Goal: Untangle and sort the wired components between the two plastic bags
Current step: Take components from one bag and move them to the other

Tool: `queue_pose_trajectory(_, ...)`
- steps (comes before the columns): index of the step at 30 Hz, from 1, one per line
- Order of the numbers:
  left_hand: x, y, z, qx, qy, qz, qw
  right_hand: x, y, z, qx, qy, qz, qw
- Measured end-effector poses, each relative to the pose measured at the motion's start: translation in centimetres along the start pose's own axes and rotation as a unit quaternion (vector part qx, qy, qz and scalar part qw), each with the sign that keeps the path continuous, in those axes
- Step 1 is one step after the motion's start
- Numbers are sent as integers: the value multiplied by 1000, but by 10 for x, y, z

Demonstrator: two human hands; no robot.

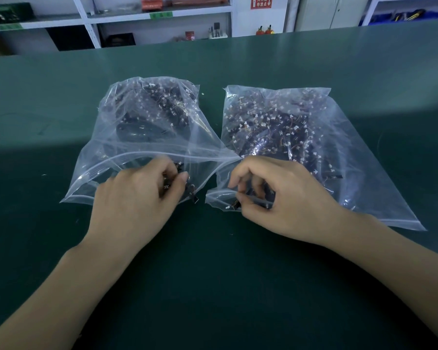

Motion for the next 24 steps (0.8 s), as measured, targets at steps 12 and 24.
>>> queue_pose_trajectory(12, 0, -2, 15, -17, -74, 10, 997, 0, 1, 0, -9, -1, 4, 1000)
queue_pose_trajectory(24, -2, 24, 4, -72, -61, 108, 990, 0, -3, 0, -26, -11, -3, 1000)
Point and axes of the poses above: each hand's wrist, its own x-axis towards the middle knuckle, its own z-axis out of the palm, y = z × x, the point moved 10 cm from there along x, towards the middle knuckle, and after that the axes turned 5 degrees about x, right-handed, at the moved point
